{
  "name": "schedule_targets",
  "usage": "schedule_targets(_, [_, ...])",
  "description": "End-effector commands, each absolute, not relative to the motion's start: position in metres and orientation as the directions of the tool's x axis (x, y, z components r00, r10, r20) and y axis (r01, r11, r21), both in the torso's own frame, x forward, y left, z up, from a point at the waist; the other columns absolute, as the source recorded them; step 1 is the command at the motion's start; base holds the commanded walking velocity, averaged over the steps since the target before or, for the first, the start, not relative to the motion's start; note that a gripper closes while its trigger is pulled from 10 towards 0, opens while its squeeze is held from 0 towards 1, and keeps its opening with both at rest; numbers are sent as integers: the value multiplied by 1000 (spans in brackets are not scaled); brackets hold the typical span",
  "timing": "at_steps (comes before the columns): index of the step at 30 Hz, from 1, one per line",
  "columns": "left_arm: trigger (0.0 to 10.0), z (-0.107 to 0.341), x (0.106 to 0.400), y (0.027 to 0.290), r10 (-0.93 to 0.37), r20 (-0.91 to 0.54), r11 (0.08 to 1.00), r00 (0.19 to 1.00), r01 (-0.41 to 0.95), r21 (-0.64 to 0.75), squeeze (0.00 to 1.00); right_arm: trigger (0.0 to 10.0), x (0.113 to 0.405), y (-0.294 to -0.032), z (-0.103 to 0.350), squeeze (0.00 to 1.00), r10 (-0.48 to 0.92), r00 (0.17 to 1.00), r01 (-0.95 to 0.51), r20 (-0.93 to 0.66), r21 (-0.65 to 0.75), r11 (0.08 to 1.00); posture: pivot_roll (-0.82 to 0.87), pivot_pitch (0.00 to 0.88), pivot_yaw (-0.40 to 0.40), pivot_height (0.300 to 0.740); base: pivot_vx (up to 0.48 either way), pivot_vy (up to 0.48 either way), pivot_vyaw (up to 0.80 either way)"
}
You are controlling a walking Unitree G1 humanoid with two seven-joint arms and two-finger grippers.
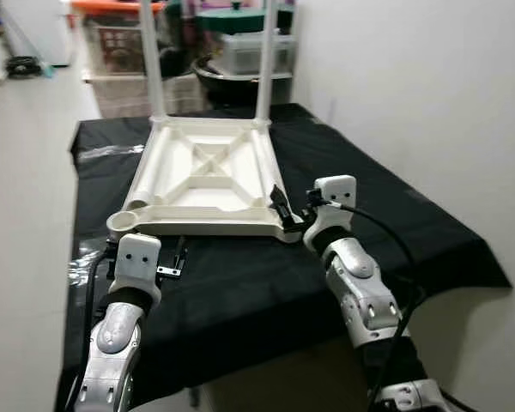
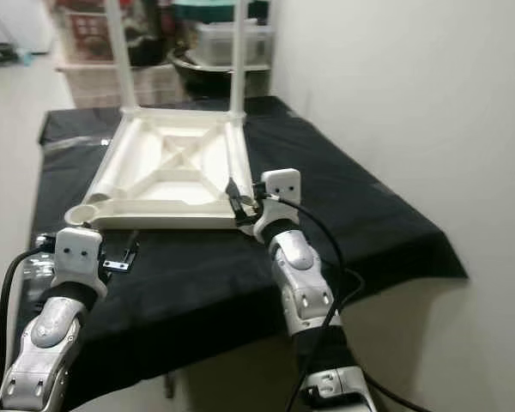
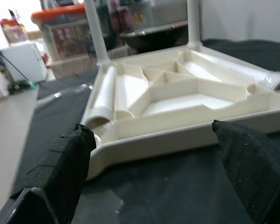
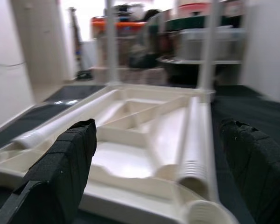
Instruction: Building children table
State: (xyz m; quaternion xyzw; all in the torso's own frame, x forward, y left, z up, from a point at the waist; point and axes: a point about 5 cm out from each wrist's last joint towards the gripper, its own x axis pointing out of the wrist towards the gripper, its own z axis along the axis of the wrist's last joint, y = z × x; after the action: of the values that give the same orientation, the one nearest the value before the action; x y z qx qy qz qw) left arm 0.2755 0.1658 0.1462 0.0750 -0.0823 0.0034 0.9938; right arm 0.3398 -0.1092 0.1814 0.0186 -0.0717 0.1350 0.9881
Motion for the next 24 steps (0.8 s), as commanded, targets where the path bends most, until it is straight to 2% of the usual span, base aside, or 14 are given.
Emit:
schedule_targets(1, [10000,145,276,166,-3,167,989,986,-21,143,0,10000,339,-111,180,0,255,958,-255,129,-13,967,93,0,-65,740,266,0,800])
schedule_targets(4, [10000,145,277,165,-2,176,991,984,-21,133,0,10000,339,-116,180,0,226,965,-230,132,17,973,86,0,-63,740,354,0,771])
schedule_targets(11, [10000,147,278,167,16,188,993,982,-38,115,0,10000,338,-121,178,0,193,973,-196,123,14,980,84,0,-65,740,480,0,0])
schedule_targets(15, [10000,148,278,167,13,193,993,981,-36,116,0,10000,338,-121,176,0,180,977,-177,116,-31,984,84,0,-65,740,480,0,0])
schedule_targets(21, [10000,148,278,166,8,196,992,981,-32,118,0,10000,338,-124,182,0,176,974,-164,145,-93,982,92,0,-70,740,95,0,0])
schedule_targets(23, [10000,146,276,168,13,191,992,982,-36,121,0,10000,337,-126,186,0,236,958,-203,164,-197,959,92,0,-70,740,0,0,0])
schedule_targets(24, [10000,146,276,168,13,191,992,982,-36,121,0,10000,337,-126,186,0,236,958,-203,164,-197,959,92,0,-70,740,0,0,0])
